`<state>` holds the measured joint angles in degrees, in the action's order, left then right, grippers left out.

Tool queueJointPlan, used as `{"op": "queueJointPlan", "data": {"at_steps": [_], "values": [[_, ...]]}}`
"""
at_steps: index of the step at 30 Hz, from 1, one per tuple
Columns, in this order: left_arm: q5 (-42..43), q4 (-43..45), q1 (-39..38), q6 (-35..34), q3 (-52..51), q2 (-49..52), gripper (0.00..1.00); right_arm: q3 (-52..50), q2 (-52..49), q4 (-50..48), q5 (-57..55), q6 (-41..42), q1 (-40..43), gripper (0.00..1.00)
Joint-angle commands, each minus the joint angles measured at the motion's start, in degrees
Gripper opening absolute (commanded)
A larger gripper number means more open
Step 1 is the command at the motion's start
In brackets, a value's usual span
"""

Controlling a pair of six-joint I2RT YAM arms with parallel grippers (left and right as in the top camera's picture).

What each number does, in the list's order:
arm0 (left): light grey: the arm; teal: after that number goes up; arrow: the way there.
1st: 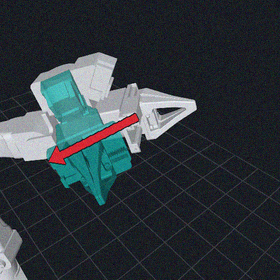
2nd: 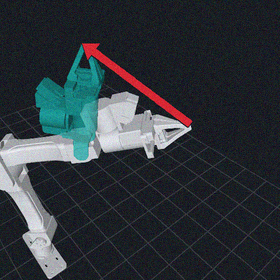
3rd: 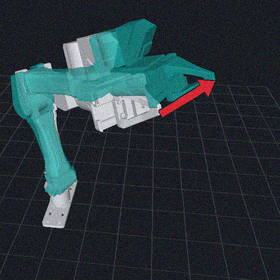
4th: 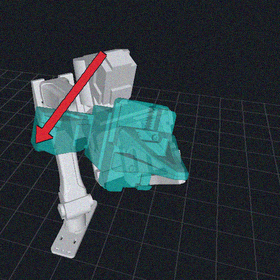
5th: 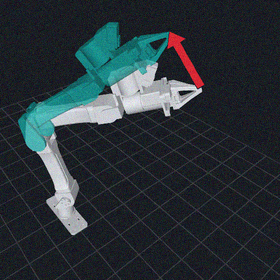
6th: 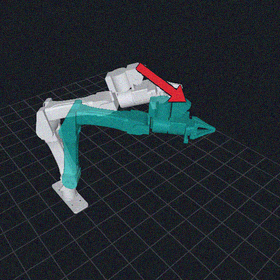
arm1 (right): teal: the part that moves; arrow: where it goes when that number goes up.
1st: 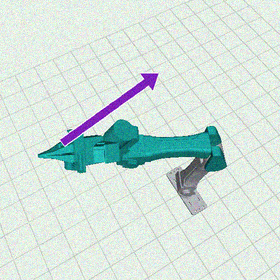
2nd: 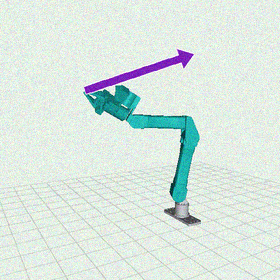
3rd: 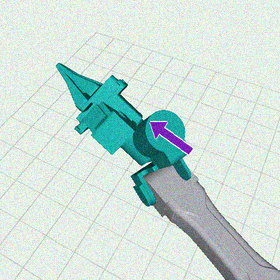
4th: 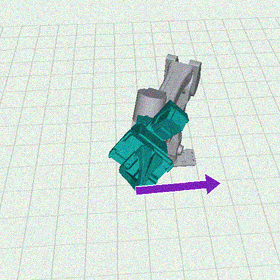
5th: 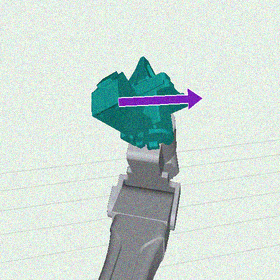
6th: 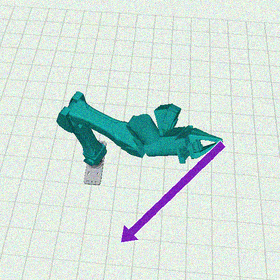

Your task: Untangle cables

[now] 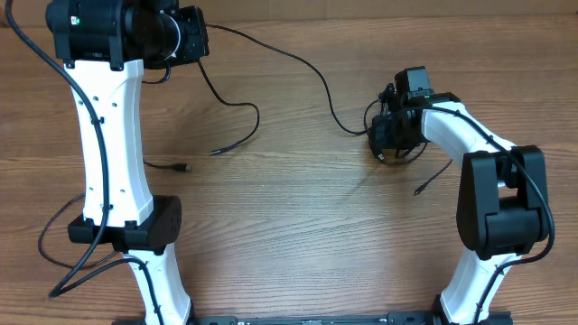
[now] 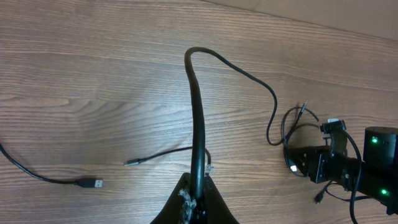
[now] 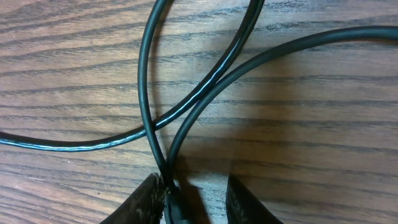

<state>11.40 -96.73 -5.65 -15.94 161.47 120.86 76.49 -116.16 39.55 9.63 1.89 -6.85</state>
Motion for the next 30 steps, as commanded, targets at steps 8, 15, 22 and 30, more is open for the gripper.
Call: {"op": "queueJointPlan", "data": {"at_steps": [8, 15, 22, 30], "values": [[0.7, -0.1, -0.4, 1.2, -0.4, -1.0, 0.05, 0.2, -3.4, -0.9, -4.1, 4.2, -0.6, 0.27], [0.7, 0.0, -0.4, 1.2, -0.5, -1.0, 0.05, -1.6, -4.3, -3.2, -4.4, 6.5, -0.6, 0.12], [0.7, 0.2, -0.4, 1.2, -0.5, -1.0, 0.05, -1.6, -4.3, -3.5, -4.4, 6.9, -0.6, 0.04], [0.7, -0.1, -0.4, 1.2, -0.5, -1.0, 0.04, 3.4, -2.1, -2.5, -1.8, 6.6, 1.0, 0.04]]}}
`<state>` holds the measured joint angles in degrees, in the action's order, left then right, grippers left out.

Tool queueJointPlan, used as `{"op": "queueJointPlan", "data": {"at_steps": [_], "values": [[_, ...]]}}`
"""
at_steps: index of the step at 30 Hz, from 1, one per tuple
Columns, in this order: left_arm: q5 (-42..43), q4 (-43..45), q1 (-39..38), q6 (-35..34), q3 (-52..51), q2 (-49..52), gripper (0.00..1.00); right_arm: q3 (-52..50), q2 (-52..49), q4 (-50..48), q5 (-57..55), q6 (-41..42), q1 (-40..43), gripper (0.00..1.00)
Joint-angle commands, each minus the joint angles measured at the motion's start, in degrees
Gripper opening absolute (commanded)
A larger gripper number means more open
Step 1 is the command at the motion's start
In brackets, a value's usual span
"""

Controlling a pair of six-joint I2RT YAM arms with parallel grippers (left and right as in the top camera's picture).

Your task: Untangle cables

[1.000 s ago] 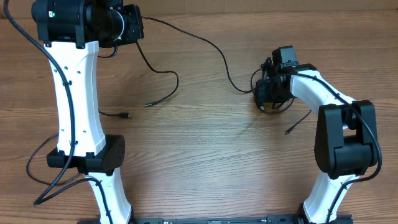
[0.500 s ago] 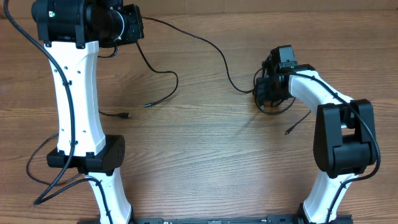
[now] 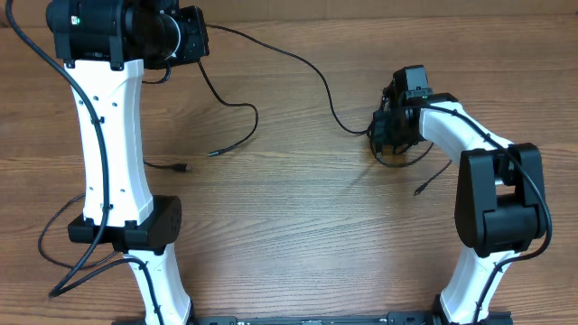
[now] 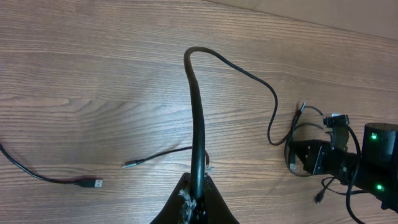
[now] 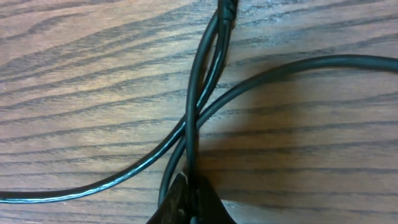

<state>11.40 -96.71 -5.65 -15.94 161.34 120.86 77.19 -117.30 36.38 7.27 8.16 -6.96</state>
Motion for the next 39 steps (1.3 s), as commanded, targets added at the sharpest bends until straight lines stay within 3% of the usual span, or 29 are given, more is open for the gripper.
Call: {"op": "queueJointPlan", "data": {"at_steps": [1, 15, 24, 34, 39], "values": [[0.7, -0.1, -0.4, 1.2, -0.3, -1.0, 0.05, 3.7, -0.3, 0.9, 0.5, 0.4, 1.6, 0.04], [0.7, -0.1, -0.4, 1.8, -0.3, -1.0, 0.05, 10.6, 5.3, 2.3, 6.3, 1.1, 12.5, 0.04], [0.5, 2.5, -0.4, 1.8, -0.3, -1.0, 0.04, 9.7, 5.3, 14.7, 6.3, 3.8, 16.1, 0.04], [3.7, 24.2, -0.4, 2.3, 3.3, -4.1, 0.04, 3.8, 5.2, 15.2, 6.3, 3.8, 15.3, 0.06], [-1.1, 33.0, -0.4, 2.7, 4.7, -9.1, 0.04, 3.6, 5.2, 15.2, 6.4, 3.8, 15.3, 0.07]]}}
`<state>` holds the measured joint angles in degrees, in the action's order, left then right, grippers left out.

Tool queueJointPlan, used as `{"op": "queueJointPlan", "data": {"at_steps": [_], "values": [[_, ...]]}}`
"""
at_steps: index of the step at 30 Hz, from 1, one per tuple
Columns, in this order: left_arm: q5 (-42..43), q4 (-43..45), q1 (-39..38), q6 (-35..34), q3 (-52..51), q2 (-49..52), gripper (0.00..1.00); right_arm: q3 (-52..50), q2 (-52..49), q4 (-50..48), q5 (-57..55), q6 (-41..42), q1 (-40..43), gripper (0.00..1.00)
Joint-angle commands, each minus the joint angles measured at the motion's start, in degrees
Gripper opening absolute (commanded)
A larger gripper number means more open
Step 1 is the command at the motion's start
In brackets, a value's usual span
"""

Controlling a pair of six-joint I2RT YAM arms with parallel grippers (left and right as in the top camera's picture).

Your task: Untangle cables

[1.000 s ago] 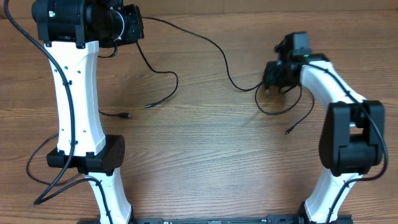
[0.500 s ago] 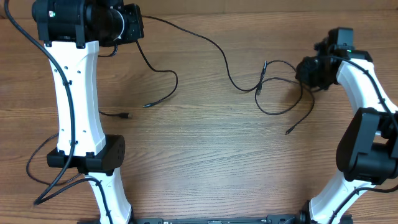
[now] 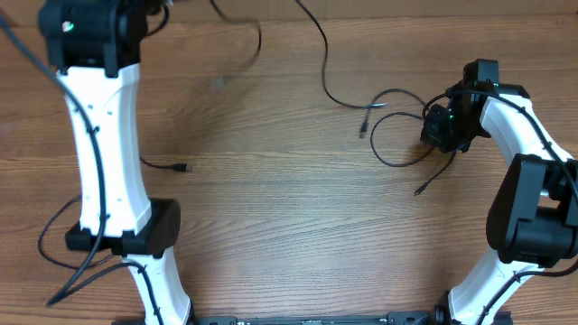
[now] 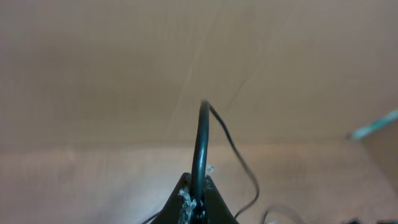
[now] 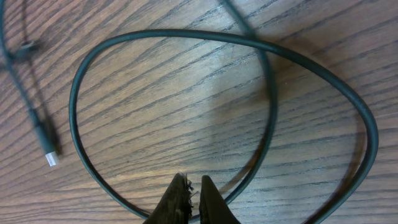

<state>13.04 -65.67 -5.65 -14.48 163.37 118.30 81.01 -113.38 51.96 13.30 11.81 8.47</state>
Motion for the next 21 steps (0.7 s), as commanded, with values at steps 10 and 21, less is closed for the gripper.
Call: {"op": "queueJointPlan", "data": {"at_steps": [10, 21], "values": [[-35.7, -10.2, -0.4, 1.2, 2.5, -6.9, 0.04, -0.2, 1.3, -0.4, 3.5, 0.2, -0.2, 0.08], [-46.4, -26.7, 2.8, -9.3, 2.5, 4.0, 0.04, -0.2, 1.3, 0.9, 9.5, 0.2, -2.5, 0.08]]}}
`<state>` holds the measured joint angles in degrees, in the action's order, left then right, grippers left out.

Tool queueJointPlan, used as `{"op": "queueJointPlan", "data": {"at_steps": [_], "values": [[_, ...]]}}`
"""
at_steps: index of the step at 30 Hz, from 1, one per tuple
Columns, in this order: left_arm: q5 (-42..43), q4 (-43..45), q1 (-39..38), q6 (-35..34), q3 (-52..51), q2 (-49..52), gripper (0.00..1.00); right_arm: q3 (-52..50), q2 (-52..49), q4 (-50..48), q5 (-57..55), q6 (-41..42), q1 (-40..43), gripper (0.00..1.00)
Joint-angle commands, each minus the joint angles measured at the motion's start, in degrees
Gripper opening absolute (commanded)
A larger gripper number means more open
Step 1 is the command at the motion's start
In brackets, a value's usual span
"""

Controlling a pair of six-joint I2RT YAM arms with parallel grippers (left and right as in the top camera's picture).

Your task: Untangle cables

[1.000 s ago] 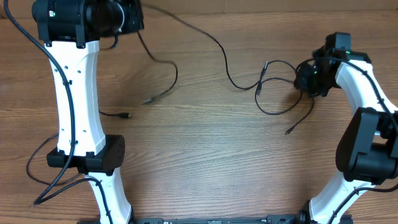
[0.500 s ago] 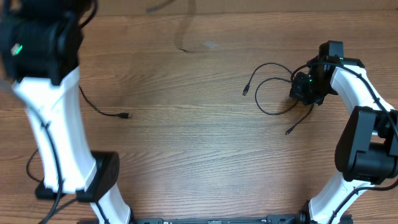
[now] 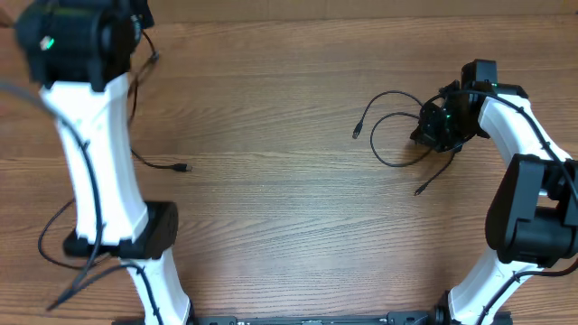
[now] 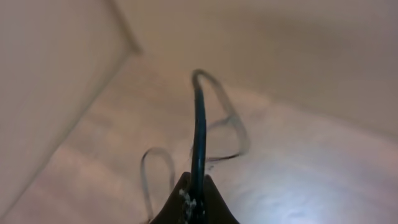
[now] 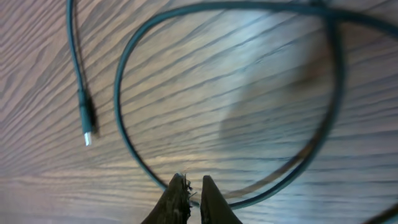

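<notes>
In the left wrist view my left gripper (image 4: 198, 182) is shut on a black cable (image 4: 199, 118) that rises from the jaws and bends over; the picture is blurred. Overhead, the left arm (image 3: 86, 41) stands at the far left with thin cable (image 3: 135, 77) hanging beside it. At the right, my right gripper (image 3: 433, 129) is shut on a looped black cable (image 3: 376, 149). The loop (image 5: 121, 118) lies on the wood ahead of the right gripper (image 5: 194, 186). Its connector end (image 5: 87, 124) lies to the loop's left, and that connector end (image 3: 356, 132) shows overhead too.
A separate cable with a USB plug (image 3: 181, 168) lies on the table beside the left arm. Another thin cable end (image 3: 419, 190) lies below the right gripper. The wooden table (image 3: 289, 235) has a back edge near the left arm's head.
My left gripper has swung further left with its cable, and the strand that crossed the top middle of the table is gone from there. The right gripper has shifted slightly left; its loop stays.
At first the left gripper held one cable at the back left, running across to a tangle under my open right gripper. Then the right gripper was shut on a strand. Later it was further right with a loop spread open, and now the two cables lie apart.
</notes>
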<state>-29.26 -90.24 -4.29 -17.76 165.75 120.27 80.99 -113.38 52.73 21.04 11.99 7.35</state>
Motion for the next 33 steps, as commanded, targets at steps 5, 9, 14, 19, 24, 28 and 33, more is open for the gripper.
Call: {"op": "queueJointPlan", "data": {"at_steps": [5, 9, 14, 19, 24, 28, 33], "values": [[-0.8, -6.6, 3.3, -7.5, -0.8, 6.4, 0.04, -0.2, 1.3, 0.5, 1.6, 0.0, -3.2, 0.08], [0.4, -6.6, 4.8, -7.5, -3.5, 8.7, 0.04, -0.2, 1.3, 0.5, 1.6, 0.0, -4.2, 0.08], [0.8, -6.6, 7.4, -7.6, -8.7, 10.1, 0.04, -0.3, 1.3, 0.5, 1.6, 0.0, -4.9, 0.08], [2.8, -6.6, 10.7, -8.4, -16.1, 10.3, 0.04, -0.3, 1.3, 0.5, 1.6, 0.0, -5.4, 0.08], [4.8, -5.6, 13.4, -8.6, -23.3, 10.3, 0.09, -0.3, 1.3, 0.1, 1.6, 0.0, -6.5, 0.08], [8.5, -4.7, 14.8, -8.4, -27.3, 10.3, 0.39, -0.3, 1.3, -0.6, 1.5, 0.0, -7.3, 0.08], [14.2, -3.7, 15.4, -5.7, -30.0, 10.4, 0.87, -0.3, 1.3, -1.6, 1.6, 0.0, -7.3, 0.17]]}}
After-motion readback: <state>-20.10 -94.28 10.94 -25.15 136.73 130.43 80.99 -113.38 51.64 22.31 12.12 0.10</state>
